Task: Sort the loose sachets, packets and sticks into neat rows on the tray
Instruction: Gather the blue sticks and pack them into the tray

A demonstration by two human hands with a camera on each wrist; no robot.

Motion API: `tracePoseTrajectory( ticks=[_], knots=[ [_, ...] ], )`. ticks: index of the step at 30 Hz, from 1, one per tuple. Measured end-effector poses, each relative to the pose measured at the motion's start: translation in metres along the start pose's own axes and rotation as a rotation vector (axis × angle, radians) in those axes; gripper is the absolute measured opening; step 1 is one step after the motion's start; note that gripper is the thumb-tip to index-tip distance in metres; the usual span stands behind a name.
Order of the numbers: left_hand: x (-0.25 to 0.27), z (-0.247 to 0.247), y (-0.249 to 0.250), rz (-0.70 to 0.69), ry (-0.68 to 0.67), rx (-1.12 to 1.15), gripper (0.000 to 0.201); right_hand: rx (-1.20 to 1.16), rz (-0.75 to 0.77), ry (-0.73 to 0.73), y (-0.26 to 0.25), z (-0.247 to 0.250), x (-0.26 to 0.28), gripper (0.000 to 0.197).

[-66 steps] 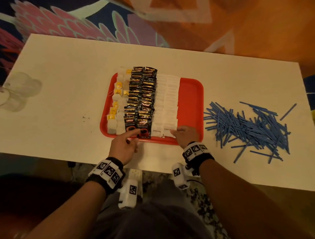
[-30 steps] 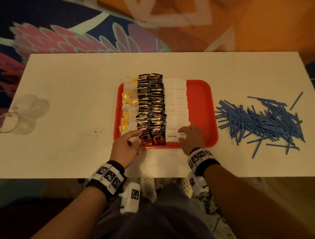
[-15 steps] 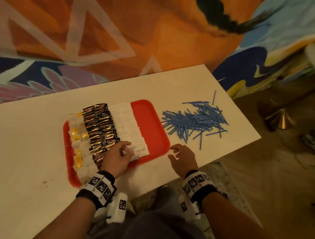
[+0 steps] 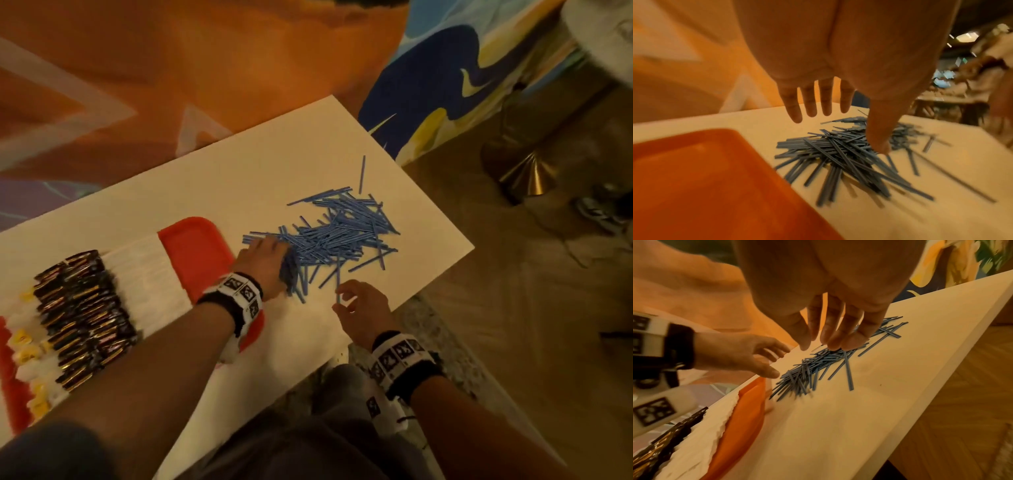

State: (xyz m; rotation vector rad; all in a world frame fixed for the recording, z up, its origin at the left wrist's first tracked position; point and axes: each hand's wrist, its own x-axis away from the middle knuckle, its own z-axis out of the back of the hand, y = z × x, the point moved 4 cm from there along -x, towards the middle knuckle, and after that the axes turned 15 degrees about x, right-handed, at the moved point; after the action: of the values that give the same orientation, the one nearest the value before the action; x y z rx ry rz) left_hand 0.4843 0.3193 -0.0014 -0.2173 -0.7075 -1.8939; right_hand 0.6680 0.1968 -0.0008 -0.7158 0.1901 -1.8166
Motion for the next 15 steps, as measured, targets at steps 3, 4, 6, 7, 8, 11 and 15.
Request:
tracePoseTrajectory(
  ticks=[3,4,6,7,8,11,15],
  knots=[
    [-0.042,-0.005,0.013,-0.062,-0.153,-0.274,0.114,0.015,0.027,-0.052,0.01,0.01,-0.027,0.018],
    [-0.052,-0.007,0.015,-0.059,-0.201,-0.316,0.12,0.007,0.034,-0.068,0.013,0.013,-0.035,0.017],
    [-0.067,-0.013,0.016,-0.034,-0.282,-0.331,0.13,0.014,0.07,-0.091,0.018,0.018,-0.05,0.018],
    [-0.073,-0.013,0.016,-0.027,-0.298,-0.326,0.13,0.031,0.097,-0.097,0.02,0.021,-0.057,0.018],
    [-0.078,-0.013,0.018,-0.03,-0.296,-0.306,0.127,0.043,0.115,-0.105,0.022,0.025,-0.064,0.019],
    [-0.09,-0.006,0.026,-0.031,-0.256,-0.223,0.106,0.02,0.125,-0.142,0.025,0.036,-0.084,0.019],
    [-0.099,0.0,0.031,0.021,-0.208,-0.214,0.09,-0.012,0.156,-0.189,0.023,0.045,-0.104,0.018]
  ],
)
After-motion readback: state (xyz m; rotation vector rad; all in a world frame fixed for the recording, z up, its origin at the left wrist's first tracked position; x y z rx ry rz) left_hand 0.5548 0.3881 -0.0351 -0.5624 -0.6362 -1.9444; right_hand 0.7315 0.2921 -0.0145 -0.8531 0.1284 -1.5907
